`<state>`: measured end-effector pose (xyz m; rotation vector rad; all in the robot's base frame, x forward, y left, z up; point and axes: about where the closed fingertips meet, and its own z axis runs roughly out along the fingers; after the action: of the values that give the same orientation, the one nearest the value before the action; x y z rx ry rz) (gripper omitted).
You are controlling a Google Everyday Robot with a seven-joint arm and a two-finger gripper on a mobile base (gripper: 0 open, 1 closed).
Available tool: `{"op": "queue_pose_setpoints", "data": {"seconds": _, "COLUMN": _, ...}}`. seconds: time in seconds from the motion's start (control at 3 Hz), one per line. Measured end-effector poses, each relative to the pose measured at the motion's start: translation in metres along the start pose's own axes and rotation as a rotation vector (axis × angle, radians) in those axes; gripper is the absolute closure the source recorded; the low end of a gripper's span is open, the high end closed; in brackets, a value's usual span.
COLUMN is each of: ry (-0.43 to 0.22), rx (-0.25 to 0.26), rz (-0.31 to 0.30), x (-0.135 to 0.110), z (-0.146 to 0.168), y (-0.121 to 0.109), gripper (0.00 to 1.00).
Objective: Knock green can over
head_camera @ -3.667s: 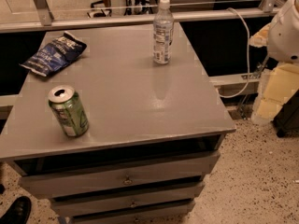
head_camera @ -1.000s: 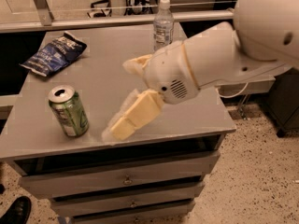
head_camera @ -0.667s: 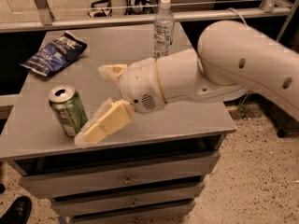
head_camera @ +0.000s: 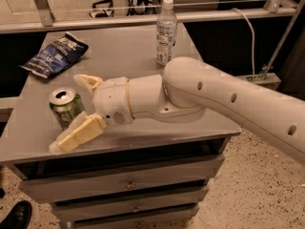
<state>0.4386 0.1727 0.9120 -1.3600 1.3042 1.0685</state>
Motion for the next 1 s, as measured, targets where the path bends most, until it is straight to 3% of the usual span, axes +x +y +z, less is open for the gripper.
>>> {"op": "queue_pose_setpoints", "data": {"seconds": 0.33, "ry": -0.017, "rx": 0.006, "rz": -0.007, "x": 0.016, "z": 0.014, "y": -0.006, "gripper": 0.0}}
{"op": "queue_pose_setpoints", "data": {"seconds": 0.67, "ry": -0.024, "rx": 0.02, "rz": -0.01, "x": 0.03, "z": 0.021, "y": -0.013, "gripper": 0.13}}
{"op": "queue_pose_setpoints", "data": {"seconds": 1.0, "ry": -0.028, "rx": 0.044, "rz": -0.016, "x": 0.035, "z": 0.018, "y": -0.023, "gripper": 0.36}}
